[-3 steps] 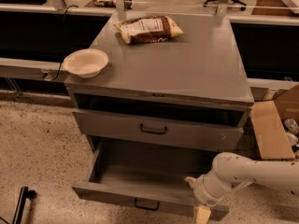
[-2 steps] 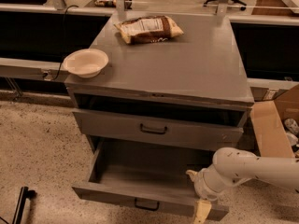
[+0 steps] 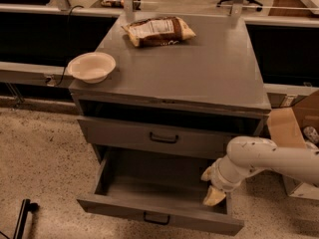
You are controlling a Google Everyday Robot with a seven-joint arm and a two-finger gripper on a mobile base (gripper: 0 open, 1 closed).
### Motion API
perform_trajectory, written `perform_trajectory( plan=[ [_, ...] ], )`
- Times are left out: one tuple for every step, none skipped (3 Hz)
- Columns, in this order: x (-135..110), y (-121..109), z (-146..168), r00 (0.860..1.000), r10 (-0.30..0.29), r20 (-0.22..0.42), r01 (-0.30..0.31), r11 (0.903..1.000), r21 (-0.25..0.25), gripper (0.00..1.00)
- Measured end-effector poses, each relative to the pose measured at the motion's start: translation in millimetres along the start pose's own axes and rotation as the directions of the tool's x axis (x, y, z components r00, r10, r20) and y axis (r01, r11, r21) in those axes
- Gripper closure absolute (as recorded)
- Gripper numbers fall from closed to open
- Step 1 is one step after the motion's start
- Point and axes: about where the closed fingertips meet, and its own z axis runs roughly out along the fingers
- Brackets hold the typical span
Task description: Open middle drawer
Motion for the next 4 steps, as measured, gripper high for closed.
perform_trajectory(
  plan=[
    [29.1,-15.2,8.5,0.996,0.046,-0.073,-0.043,0.9981,0.044,0.63],
    [59.6,-27.7,30.8,0.991,0.104,-0.081,-0.096,0.9908,0.095,0.86],
    [76.6,-32.1,63.2,0.990,0.128,-0.054,-0.124,0.9891,0.080,1.00],
    [76.9,-26.6,93.7,0.992,0.126,-0.023,-0.125,0.9918,0.027,1.00]
  ],
)
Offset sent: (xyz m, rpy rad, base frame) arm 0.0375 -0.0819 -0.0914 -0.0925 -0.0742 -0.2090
